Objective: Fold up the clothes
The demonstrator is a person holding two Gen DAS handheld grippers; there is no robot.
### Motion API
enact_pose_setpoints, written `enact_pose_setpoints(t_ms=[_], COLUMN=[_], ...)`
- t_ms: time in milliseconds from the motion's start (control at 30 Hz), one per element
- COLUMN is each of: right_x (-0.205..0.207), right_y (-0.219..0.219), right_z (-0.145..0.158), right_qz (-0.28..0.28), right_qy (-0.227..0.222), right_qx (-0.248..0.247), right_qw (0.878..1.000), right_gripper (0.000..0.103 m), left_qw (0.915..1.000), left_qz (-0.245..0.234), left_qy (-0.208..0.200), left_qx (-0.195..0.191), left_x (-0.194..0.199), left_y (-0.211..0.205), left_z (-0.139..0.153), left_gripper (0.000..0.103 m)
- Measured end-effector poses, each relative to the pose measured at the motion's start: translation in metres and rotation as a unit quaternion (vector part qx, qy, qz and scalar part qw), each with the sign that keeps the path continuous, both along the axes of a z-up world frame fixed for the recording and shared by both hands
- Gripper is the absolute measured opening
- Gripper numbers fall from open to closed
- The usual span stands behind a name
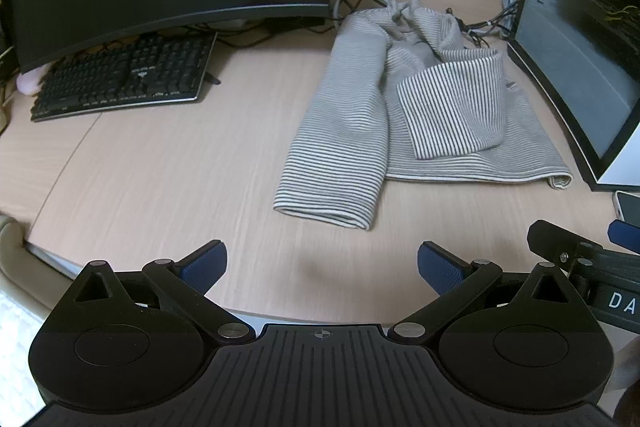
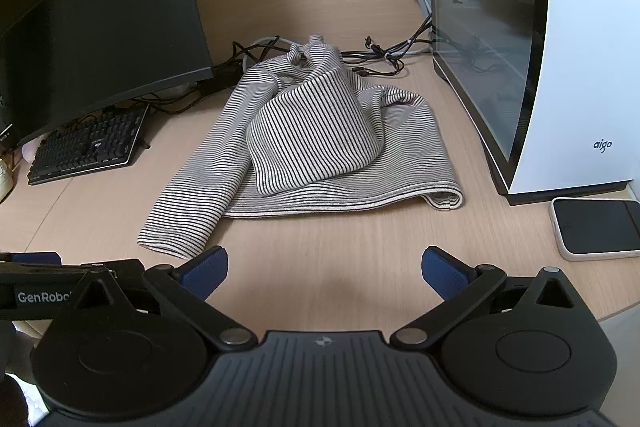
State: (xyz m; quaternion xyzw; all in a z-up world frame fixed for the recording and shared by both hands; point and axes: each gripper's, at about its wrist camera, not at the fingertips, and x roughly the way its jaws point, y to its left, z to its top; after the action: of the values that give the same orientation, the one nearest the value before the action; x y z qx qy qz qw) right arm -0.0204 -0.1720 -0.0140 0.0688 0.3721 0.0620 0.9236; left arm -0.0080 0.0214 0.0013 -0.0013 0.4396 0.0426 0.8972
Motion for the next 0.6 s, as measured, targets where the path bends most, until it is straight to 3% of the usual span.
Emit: enact_pose_setpoints(t_ms=[600], right_x=[0.011], right_y=[0.010], right_z=[-0.005], right_qz=[-0.001], right_qy=[0.005], right_qx=[-0.029], right_qw=[1.000], right_gripper=[0.103], left_qw=[0.9999], left_qz=[0.006], left_qy=[0.009], left_qx=[-0.005], left_x=[0.011], left_y=[0.011], left_z=[-0.004], left_gripper=[0.103])
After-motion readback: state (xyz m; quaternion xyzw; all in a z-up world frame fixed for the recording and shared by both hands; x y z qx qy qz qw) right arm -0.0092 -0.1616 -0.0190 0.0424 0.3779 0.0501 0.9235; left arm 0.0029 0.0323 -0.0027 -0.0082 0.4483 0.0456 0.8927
